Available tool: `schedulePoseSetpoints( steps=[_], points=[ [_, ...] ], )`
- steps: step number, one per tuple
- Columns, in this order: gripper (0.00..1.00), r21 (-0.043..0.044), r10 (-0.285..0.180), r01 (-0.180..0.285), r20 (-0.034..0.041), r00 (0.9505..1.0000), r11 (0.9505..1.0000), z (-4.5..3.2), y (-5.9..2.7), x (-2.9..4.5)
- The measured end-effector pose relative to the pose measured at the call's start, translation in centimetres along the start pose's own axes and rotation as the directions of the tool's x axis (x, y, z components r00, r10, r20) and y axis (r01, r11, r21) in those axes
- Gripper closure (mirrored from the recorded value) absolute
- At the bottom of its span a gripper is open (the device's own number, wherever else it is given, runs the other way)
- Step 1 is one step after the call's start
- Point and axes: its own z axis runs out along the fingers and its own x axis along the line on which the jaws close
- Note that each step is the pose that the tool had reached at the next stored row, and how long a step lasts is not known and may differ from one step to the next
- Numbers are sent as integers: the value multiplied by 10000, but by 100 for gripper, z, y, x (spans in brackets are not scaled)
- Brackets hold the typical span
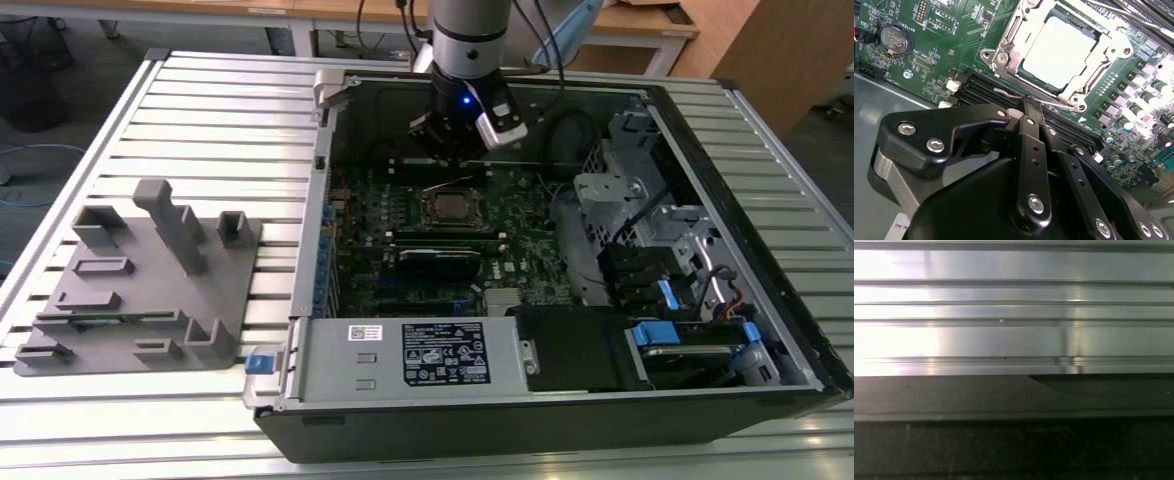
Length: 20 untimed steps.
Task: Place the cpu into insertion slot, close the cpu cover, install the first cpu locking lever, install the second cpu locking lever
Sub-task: 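Install the first cpu locking lever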
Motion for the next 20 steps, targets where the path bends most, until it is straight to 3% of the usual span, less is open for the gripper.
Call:
schedulePoseSetpoints(
  steps=[20],
  points=[
    [90, -21, 1, -1, -2, 10000, 10000, 99, -3, -11]
  ],
)
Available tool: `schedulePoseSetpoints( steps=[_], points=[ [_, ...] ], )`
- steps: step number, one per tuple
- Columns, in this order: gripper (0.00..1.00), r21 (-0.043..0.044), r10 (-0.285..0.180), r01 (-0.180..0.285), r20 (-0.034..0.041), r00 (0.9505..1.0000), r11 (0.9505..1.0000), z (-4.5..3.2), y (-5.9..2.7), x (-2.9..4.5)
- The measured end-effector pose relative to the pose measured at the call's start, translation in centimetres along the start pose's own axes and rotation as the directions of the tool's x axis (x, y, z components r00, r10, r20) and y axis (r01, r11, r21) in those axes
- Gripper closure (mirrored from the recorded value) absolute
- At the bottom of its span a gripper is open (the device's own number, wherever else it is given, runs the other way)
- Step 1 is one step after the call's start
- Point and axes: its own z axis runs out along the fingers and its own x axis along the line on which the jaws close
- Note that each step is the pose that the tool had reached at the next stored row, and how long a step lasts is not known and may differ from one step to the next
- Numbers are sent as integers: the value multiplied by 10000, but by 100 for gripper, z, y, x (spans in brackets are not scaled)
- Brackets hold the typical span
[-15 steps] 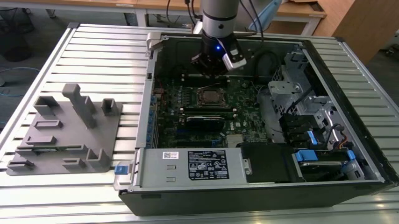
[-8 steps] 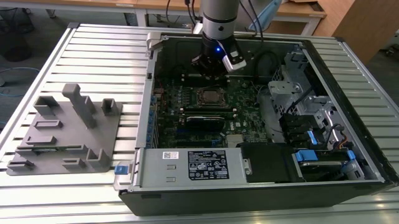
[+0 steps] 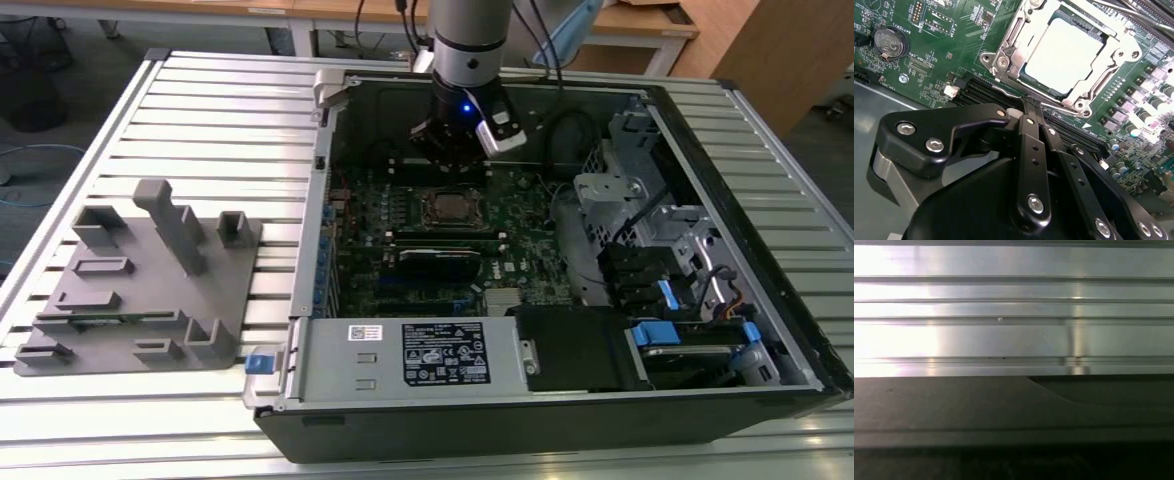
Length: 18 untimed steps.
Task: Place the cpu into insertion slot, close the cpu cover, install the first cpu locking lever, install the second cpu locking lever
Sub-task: 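Install the first cpu locking lever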
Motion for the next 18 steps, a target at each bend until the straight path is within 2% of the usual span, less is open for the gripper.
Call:
schedulePoseSetpoints(
  steps=[11, 18],
  points=[
    [90, -3, 132, -132, 5, 9999, 9999, 4, 4, -3],
    [90, -2, 171, -171, 7, 9999, 9999, 6, 6, -36]
  ],
)
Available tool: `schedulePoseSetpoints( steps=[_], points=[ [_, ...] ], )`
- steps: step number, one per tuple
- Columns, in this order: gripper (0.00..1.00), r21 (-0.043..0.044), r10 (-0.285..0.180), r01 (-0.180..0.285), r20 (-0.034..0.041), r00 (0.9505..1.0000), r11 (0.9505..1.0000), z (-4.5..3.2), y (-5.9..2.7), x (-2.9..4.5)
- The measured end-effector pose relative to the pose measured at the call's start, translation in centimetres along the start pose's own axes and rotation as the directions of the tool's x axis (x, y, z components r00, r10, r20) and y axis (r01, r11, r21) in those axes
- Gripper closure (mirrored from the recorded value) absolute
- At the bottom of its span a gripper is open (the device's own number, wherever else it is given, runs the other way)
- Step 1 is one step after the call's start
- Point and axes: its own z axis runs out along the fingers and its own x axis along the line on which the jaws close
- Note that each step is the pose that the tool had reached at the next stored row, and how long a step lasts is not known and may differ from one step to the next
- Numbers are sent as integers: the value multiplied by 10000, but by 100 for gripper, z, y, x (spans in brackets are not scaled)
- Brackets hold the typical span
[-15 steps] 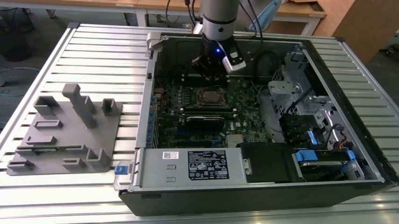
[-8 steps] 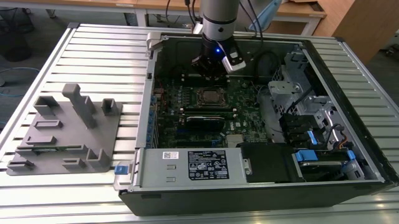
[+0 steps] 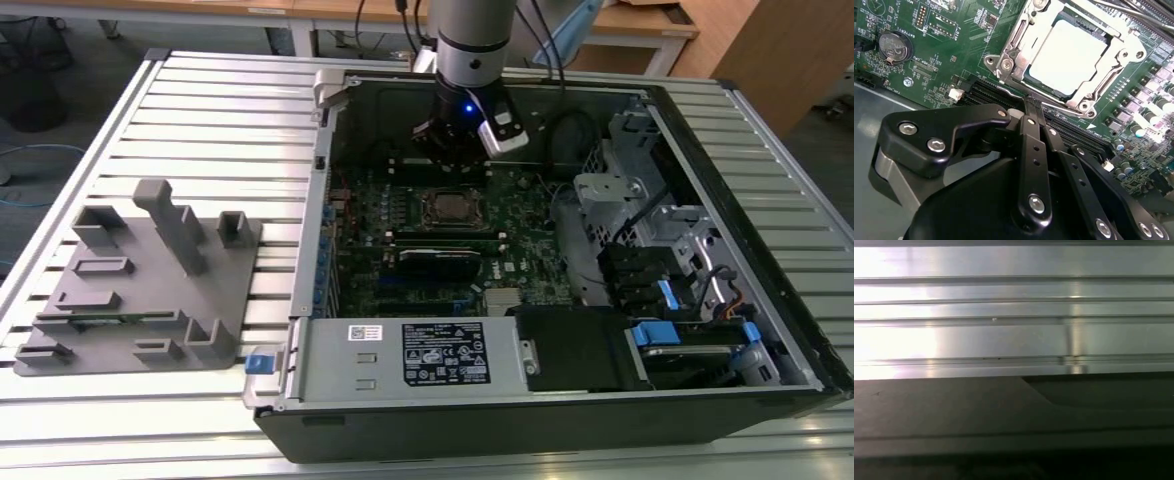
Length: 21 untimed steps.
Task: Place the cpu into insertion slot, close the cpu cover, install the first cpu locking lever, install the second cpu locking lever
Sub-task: 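Install the first cpu locking lever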
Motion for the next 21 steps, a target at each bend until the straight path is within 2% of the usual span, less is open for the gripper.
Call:
schedulePoseSetpoints(
  steps=[6, 9, 18, 21],
  points=[
    [90, 8, 155, -155, 5, 9999, 9999, 0, 1, -6],
    [90, 13, 263, -263, 10, 9997, 9997, 1, 2, -31],
    [90, 14, 306, -306, 11, 9995, 9995, 3, 3, -51],
    [90, 28, 587, -587, 23, 9983, 9983, 4, 3, -52]
  ],
)
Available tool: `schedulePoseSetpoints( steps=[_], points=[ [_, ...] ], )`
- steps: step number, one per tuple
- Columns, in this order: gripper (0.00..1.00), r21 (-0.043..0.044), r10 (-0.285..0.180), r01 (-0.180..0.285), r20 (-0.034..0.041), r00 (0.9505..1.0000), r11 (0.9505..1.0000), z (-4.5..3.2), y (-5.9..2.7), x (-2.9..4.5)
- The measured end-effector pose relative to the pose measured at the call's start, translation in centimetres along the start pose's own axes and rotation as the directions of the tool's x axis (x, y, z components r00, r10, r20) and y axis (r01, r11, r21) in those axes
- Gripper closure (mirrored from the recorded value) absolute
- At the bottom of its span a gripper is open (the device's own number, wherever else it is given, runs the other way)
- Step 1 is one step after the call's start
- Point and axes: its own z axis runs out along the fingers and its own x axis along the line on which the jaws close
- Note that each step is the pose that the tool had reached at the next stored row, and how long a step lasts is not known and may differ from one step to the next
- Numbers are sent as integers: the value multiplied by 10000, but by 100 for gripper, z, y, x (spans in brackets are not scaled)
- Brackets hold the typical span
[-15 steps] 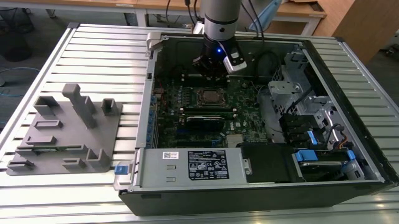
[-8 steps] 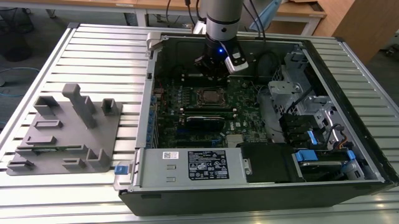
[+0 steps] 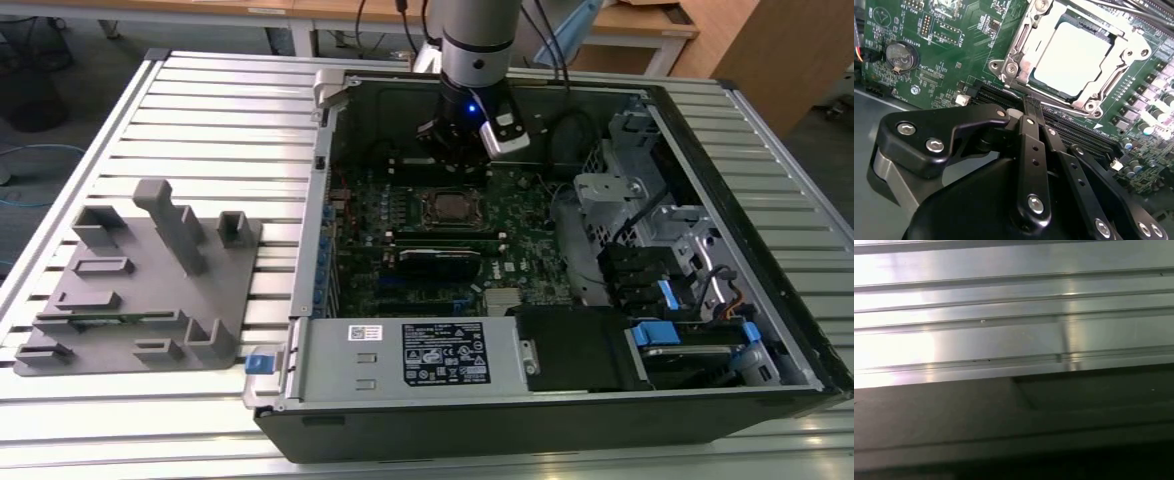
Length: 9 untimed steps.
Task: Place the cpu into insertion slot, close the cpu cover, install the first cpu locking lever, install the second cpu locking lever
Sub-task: 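Install the first cpu locking lever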
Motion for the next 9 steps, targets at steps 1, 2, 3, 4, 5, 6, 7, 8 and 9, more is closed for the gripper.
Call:
schedulePoseSetpoints(
  steps=[1, 2, 3, 4, 5, 6, 7, 8, 9],
  points=[
    [90, 7, 120, -120, 4, 9999, 9999, 0, 0, 0],
    [90, 13, 233, -233, 8, 9997, 9997, 1, 0, 0],
    [90, 18, 351, -351, 13, 9994, 9994, 1, 0, 0],
    [90, 22, 442, -442, 16, 9990, 9990, 2, 0, 0],
    [90, 23, 516, -516, 20, 9987, 9987, 3, 1, 1],
    [90, 26, 570, -570, 22, 9984, 9984, 3, 3, 1],
    [90, 27, 611, -611, 22, 9981, 9981, 3, 5, 1],
    [90, 29, 648, -648, 24, 9979, 9979, 3, 7, 1],
    [90, 28, 690, -690, 25, 9976, 9976, 4, 9, 2]
  ],
)
